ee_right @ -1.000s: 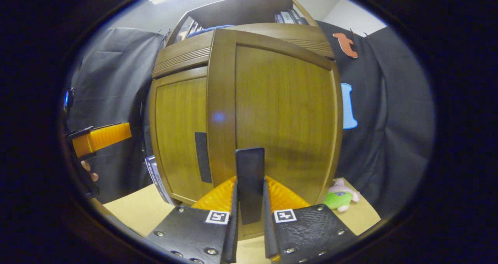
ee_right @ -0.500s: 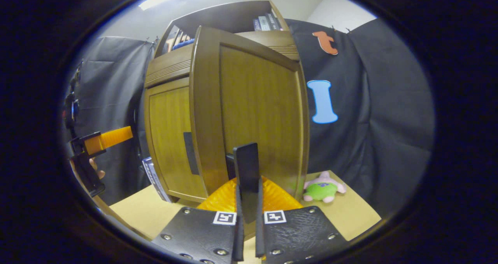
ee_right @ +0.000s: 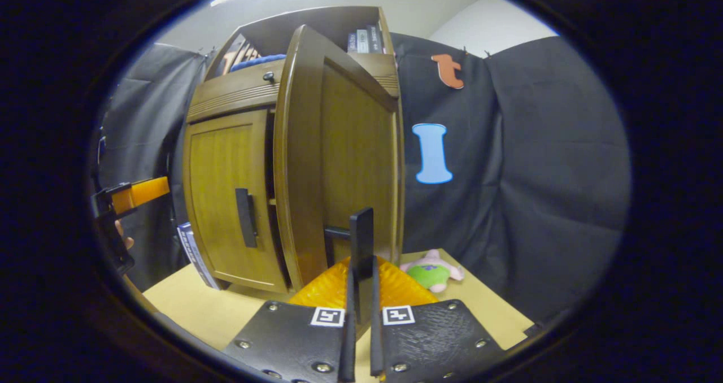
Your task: Open the right door of the double-door shoe cabinet with the right hand, and open the left door with the left hand.
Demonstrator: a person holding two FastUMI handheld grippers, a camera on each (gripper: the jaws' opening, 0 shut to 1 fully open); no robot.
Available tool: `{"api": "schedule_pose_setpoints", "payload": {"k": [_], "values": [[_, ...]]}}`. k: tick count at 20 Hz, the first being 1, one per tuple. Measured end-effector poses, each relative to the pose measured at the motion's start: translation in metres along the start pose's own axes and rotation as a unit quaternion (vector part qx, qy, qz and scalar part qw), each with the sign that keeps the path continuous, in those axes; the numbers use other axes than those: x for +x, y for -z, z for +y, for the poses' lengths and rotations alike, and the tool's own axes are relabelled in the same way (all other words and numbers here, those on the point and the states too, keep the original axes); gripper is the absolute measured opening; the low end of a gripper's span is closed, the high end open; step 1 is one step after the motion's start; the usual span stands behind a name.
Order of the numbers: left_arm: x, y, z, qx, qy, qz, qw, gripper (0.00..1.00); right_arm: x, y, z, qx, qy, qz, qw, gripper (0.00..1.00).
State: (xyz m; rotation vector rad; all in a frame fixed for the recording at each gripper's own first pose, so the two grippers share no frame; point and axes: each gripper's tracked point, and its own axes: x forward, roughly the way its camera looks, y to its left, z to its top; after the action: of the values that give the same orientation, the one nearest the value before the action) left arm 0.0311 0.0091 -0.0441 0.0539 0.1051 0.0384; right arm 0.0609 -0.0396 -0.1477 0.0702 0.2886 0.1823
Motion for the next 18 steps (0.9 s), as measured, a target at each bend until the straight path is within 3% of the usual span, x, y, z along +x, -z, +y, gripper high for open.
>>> {"api": "schedule_pose_setpoints", "payload": {"k": [3,6,7,8,14,17,18], "values": [[0.001,0.0,-0.001,0.001,0.0,0.002,1.0,0.92,0.0,-0.002,-0.028,-0.014,0.038,-0.004,0.999,0.1],[0.001,0.001,-0.003,0.002,0.003,0.002,1.0,0.92,-0.003,0.0,-0.048,-0.013,0.049,0.002,0.999,0.07],[0.001,0.0,-0.002,0.001,0.002,0.0,1.0,0.92,-0.002,0.002,-0.054,-0.01,0.049,0.006,0.999,0.12],[0.001,0.0,-0.002,0.001,0.001,0.0,1.0,0.92,-0.002,0.003,-0.062,-0.012,0.052,0.006,0.999,0.07],[0.007,0.006,-0.007,0.011,0.0,0.006,1.0,0.92,0.007,0.002,-0.099,0.034,-0.001,-0.012,0.999,0.07],[0.011,0.014,-0.012,0.016,0.0,0.014,1.0,0.92,0.012,0.003,-0.118,0.029,-0.032,-0.011,0.999,0.07],[0.012,0.015,-0.013,0.017,-0.001,0.017,1.0,0.92,0.013,0.003,-0.123,0.025,-0.044,-0.01,0.999,0.12]]}}
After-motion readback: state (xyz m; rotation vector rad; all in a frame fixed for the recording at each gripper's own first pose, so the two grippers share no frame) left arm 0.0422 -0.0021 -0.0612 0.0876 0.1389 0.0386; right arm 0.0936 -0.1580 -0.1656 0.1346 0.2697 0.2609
